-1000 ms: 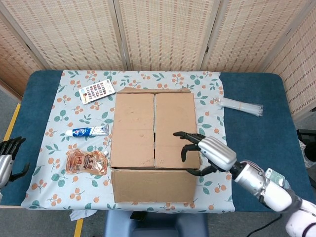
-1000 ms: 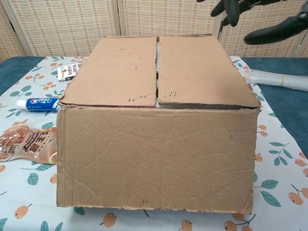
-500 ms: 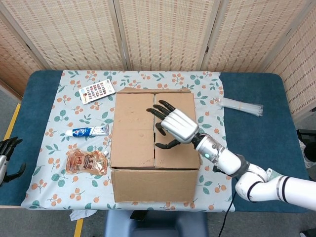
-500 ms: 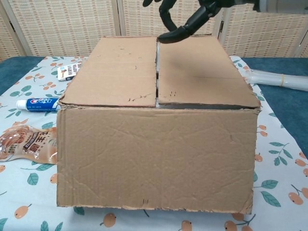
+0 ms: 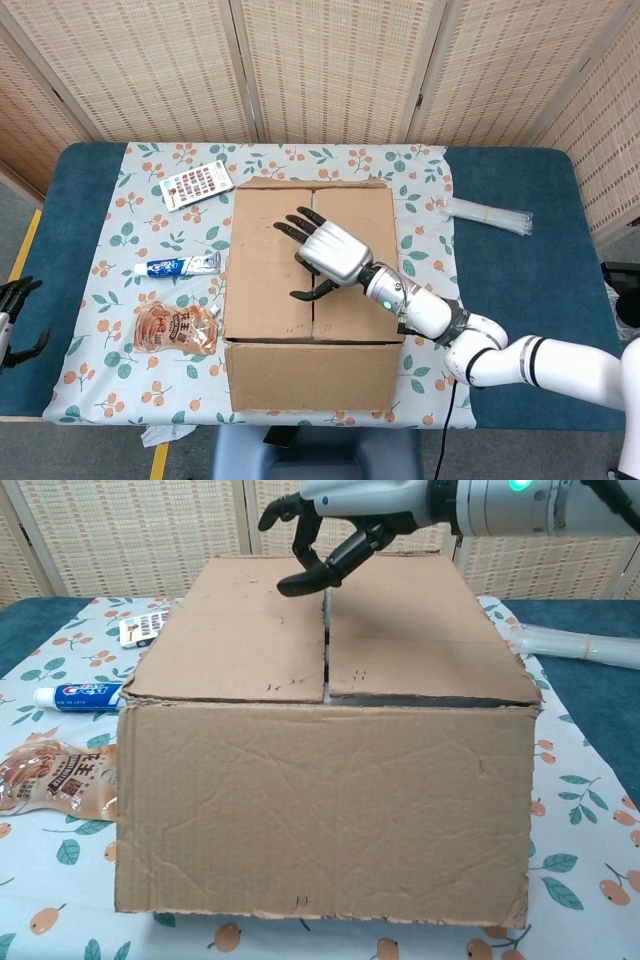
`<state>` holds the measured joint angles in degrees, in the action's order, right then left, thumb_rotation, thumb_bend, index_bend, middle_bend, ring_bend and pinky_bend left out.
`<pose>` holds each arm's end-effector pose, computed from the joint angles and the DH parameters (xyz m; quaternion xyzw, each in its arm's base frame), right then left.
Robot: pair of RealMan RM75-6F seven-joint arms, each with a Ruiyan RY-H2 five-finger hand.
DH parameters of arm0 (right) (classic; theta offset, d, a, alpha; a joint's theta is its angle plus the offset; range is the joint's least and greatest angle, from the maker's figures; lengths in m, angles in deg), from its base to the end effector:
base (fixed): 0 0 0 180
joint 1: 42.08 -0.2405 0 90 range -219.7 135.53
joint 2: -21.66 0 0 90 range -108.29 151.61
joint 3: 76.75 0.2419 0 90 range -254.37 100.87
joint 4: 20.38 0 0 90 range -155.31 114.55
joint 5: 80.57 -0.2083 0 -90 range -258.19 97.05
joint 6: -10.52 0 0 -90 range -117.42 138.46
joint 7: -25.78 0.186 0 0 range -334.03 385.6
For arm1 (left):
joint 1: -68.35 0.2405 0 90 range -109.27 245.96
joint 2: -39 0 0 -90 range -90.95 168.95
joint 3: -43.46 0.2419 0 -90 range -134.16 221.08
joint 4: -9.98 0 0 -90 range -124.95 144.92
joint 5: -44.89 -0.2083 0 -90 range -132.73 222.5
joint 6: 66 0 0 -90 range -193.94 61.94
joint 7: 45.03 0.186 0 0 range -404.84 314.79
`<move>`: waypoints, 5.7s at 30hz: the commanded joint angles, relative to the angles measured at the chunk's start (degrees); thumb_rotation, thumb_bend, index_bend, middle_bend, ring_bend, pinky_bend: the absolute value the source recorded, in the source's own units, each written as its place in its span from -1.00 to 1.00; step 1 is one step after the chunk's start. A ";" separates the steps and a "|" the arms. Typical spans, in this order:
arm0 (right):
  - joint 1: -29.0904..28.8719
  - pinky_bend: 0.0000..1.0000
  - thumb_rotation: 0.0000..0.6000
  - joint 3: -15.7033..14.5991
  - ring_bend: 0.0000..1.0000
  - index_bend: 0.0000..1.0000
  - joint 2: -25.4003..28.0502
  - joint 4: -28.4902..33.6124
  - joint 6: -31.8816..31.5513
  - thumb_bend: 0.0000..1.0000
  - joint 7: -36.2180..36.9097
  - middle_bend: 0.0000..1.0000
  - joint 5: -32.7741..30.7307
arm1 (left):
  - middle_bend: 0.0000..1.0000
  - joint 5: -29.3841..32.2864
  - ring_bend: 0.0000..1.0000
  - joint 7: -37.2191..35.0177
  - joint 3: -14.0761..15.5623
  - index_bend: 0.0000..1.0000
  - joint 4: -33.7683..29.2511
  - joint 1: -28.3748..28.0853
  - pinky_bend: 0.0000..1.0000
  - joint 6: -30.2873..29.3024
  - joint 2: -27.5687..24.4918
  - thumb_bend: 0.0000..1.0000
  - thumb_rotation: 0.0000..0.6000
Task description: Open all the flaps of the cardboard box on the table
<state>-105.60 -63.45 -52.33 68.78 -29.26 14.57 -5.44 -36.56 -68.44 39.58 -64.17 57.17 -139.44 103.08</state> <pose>0.0147 -0.4025 0.0144 0.8570 -0.1767 0.3808 0.2988 -0.3609 0.2675 0.1802 -0.5687 -0.4542 -0.3858 0.5670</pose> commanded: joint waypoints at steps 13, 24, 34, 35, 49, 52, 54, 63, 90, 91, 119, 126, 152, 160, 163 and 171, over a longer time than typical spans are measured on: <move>-2.24 -1.00 -0.44 -1.52 -0.95 0.42 -5.32 -6.33 1.04 -0.32 0.50 -0.86 1.53 | -0.82 -0.34 -0.89 -2.86 -0.01 -0.72 0.97 0.14 -1.00 -0.18 -0.26 -0.05 1.00; -3.20 -1.00 -0.45 -2.64 -0.95 0.35 -7.60 -10.00 2.01 -0.33 4.05 -0.86 3.93 | -0.82 -0.34 -0.89 -3.36 -0.07 -0.72 1.23 0.24 -1.00 -0.38 -0.29 -0.05 1.00; -3.10 -1.00 -0.45 -3.81 -0.95 0.35 -6.81 -10.85 2.57 -0.33 5.60 -0.87 5.23 | -0.83 0.20 -0.90 -2.94 -0.26 -0.73 1.49 0.21 -1.00 -0.08 -0.08 -0.05 1.00; -3.09 -1.00 -0.45 -3.94 -0.95 0.35 -6.76 -10.91 2.66 -0.33 5.68 -0.87 5.29 | -0.83 0.23 -0.90 -2.91 -0.27 -0.73 1.49 0.19 -1.00 -0.03 -0.06 -0.05 1.00; -1.27 -1.00 -0.45 -4.71 -0.96 0.36 -2.94 -6.83 0.94 -0.32 5.13 -0.87 5.56 | -0.86 0.12 -0.92 -1.36 -0.39 -0.82 1.30 0.26 -1.00 -0.68 0.29 -0.05 1.00; -0.45 -1.00 -0.45 -4.81 -0.96 0.38 -1.49 -4.86 -0.19 -0.32 4.63 -0.87 5.75 | -0.88 -0.15 -0.94 -0.50 -0.36 -0.86 1.08 0.34 -1.00 -1.22 0.52 -0.05 1.00; 0.07 -1.00 -0.46 -4.80 -0.95 0.39 -0.40 -3.52 -0.97 -0.32 4.23 -0.87 5.94 | -0.88 -0.02 -0.95 0.09 -0.42 -0.86 0.91 0.37 -1.00 -1.33 0.61 -0.05 1.00; 4.49 -1.00 -0.46 -4.43 -0.98 0.39 6.44 4.14 -7.45 -0.33 1.96 -0.87 6.50 | -0.88 0.51 -0.98 1.60 -0.55 -0.87 1.13 -0.23 -1.00 -0.14 1.02 -0.05 1.00; 32.85 -1.00 -0.47 -12.51 -0.99 0.29 29.09 17.73 -38.05 -0.32 6.99 -0.90 22.11 | -0.89 3.17 -1.00 14.37 -1.08 -0.85 0.07 -2.25 -1.00 2.42 4.13 -0.05 1.00; 33.69 -1.00 -0.48 -12.87 -0.99 0.27 29.10 17.05 -38.90 -0.33 7.78 -0.90 22.74 | -0.89 3.25 -1.00 14.78 -1.08 -0.85 0.00 -2.29 -1.00 2.46 4.25 -0.05 1.00; 49.42 -1.00 0.99 -11.18 -1.00 -0.34 17.03 0.19 -46.30 -0.33 21.35 -1.00 9.70 | -0.89 -10.82 -0.95 25.52 -2.93 -0.59 -22.01 -11.76 -1.00 3.02 -9.14 -0.05 1.00; 52.14 -1.00 1.00 -10.03 -1.00 -0.44 17.78 0.93 -48.76 -0.32 24.50 -1.00 9.12 | -0.90 -14.11 -1.00 28.60 -3.88 -0.44 -26.59 -18.03 -1.00 8.24 -7.46 -0.05 1.00; 55.44 -1.00 1.00 -6.72 -1.00 -0.44 21.03 -5.56 -48.77 -0.33 45.69 -1.00 8.96 | -0.99 -10.60 -1.00 25.07 -9.87 -0.09 -15.94 -44.85 -1.00 31.27 7.43 1.00 1.00; 54.36 -1.00 1.00 -5.92 -1.00 -0.44 20.90 -7.31 -45.61 -0.32 47.65 -1.00 8.44 | -1.00 -8.04 -1.00 24.74 -11.12 -0.02 -14.28 -51.66 -1.00 36.33 10.96 1.00 1.00; 53.85 -1.00 1.00 -5.74 -1.00 -0.44 20.71 -7.78 -43.89 -0.32 48.05 -1.00 7.90 | -1.00 -8.39 -1.00 23.09 -11.02 0.01 -13.17 -53.63 -1.00 36.89 12.32 1.00 1.00; 53.79 -1.00 1.00 -5.09 -1.00 -0.44 20.71 -8.40 -42.95 -0.33 48.65 -1.00 7.38 | -1.00 -9.46 -1.00 18.46 -10.27 0.08 -7.99 -57.48 -1.00 36.34 16.08 1.00 1.00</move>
<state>-51.80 -68.60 -31.61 60.45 -72.27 63.17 1.99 -45.36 -49.01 28.74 -73.74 0.53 -102.64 117.94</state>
